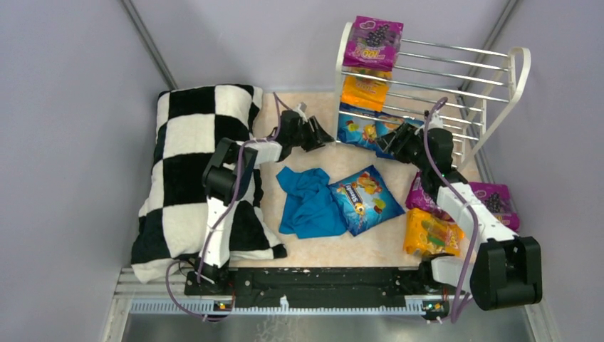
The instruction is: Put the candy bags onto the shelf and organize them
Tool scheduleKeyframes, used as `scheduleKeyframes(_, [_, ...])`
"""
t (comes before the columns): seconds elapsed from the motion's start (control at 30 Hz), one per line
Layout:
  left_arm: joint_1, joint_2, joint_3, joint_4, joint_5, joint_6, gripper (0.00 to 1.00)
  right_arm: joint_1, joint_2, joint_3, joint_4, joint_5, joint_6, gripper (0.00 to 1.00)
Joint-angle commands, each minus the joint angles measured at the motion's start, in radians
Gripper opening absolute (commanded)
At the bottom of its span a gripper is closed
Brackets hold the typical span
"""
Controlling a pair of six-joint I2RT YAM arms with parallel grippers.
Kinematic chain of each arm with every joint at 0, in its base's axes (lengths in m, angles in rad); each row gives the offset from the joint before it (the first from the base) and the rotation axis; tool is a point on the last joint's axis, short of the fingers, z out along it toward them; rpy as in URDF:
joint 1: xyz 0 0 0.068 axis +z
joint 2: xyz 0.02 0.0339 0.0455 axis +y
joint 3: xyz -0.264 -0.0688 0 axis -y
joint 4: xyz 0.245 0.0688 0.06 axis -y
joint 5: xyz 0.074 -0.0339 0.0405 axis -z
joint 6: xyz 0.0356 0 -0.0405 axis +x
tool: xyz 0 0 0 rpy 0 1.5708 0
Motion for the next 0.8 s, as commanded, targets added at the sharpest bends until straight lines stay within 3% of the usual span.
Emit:
scheduleKeyframes(0.0, [0.059,-0.249,-0.183,0.010,0.023,-0.051,0.67,0.047,-0.071,0.033,-0.262,-0.009,-0.175,0.68])
scheduleKeyframes(0.07, [0.064,-0.365,-0.284,0.028,0.058,-0.067,0.77,0.100,-0.091,0.018,-0.299,0.014,-0.183,0.73])
scheduleKeyframes(0.23, [0.068,-0.651,-0.397,-0.067,0.128,-0.049,0.90,0.189,-0.095,-0.003,-0.367,0.017,-0.182,0.79])
scheduleKeyframes(0.37, [0.078,-0.826,-0.287,-0.316,0.139,0.116,0.98,0.189,-0.082,0.037,-0.492,0.095,-0.194,0.82])
scheduleKeyframes(0.47, [0.082,-0.917,-0.168,-0.487,0.109,0.278,0.99,0.187,-0.123,0.055,-0.565,0.218,-0.187,0.85])
scheduleKeyframes(0.6, [0.080,-0.999,-0.056,-0.648,-0.002,0.478,0.99,0.184,-0.164,0.079,-0.678,0.407,-0.100,0.91])
scheduleKeyframes(0.77, [0.065,-1.065,-0.214,-0.622,-0.221,0.565,0.99,0.173,-0.170,0.121,-0.853,0.459,0.037,0.93])
